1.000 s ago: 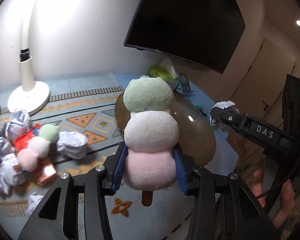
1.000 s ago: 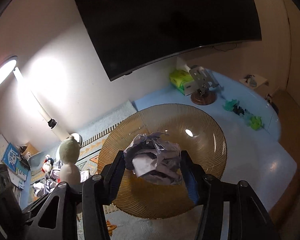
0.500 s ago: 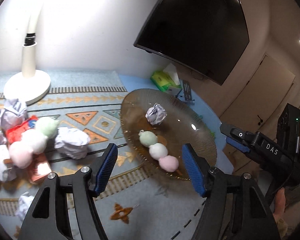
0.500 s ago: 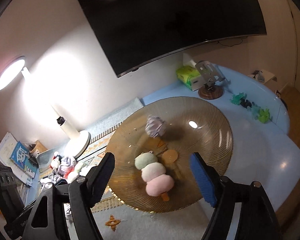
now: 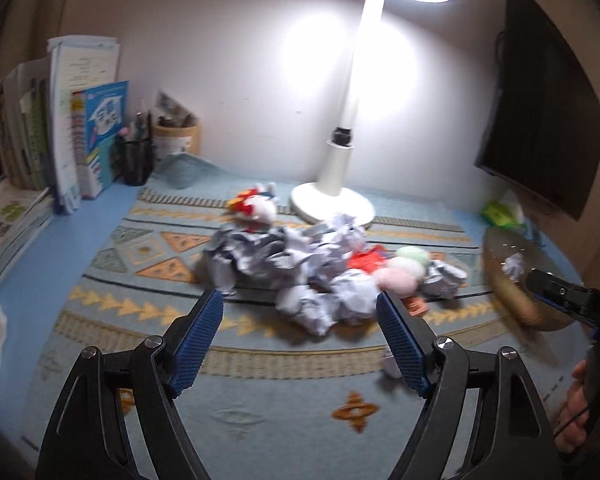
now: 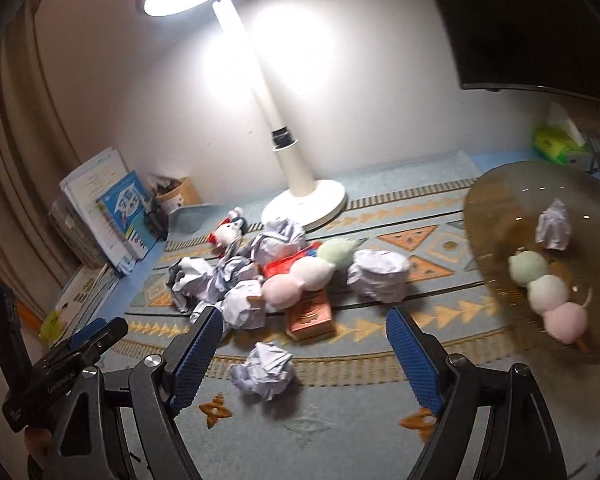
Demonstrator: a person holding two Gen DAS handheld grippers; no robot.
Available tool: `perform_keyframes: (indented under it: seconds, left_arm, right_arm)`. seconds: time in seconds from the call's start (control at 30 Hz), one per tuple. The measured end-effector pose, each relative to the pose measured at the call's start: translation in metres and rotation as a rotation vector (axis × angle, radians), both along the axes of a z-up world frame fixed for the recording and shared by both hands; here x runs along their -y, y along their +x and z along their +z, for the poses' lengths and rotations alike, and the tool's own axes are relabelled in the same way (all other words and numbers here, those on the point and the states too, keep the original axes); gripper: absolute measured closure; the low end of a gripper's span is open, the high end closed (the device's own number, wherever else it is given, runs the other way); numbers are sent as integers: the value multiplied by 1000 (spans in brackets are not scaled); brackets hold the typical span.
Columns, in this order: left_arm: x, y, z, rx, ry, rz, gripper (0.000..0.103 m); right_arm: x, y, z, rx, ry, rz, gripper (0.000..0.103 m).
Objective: Organize objects
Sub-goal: 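Move both open tools back over the desk clutter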
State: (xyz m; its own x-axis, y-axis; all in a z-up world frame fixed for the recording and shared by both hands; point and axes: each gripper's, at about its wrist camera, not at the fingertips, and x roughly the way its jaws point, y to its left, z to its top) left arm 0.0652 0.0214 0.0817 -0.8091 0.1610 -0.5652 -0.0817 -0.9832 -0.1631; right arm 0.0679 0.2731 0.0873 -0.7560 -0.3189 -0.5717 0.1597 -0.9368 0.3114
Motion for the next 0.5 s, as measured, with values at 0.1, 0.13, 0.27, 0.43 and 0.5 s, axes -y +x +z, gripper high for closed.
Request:
perform_keyframes:
  seconds: [0.1, 0.13, 0.27, 0.43, 0.5]
  left_arm:
    - [20, -11, -28, 58, -30, 57, 25]
    - [26, -13, -35, 66, -38, 65, 25]
    - [37, -11, -51, 45, -45, 113, 25]
    - [35, -18, -60, 93, -49, 95, 25]
    - [31, -18, -60, 100, -63, 70, 25]
  right_arm:
    - [22, -6, -18, -14, 29, 23, 20]
    - [27, -7, -22, -18, 46, 26, 20]
    - [29, -16, -42, 33, 45, 25, 20]
    - [27, -23, -46, 49, 47, 2, 16]
    - [30, -23, -47, 54, 60, 11, 16]
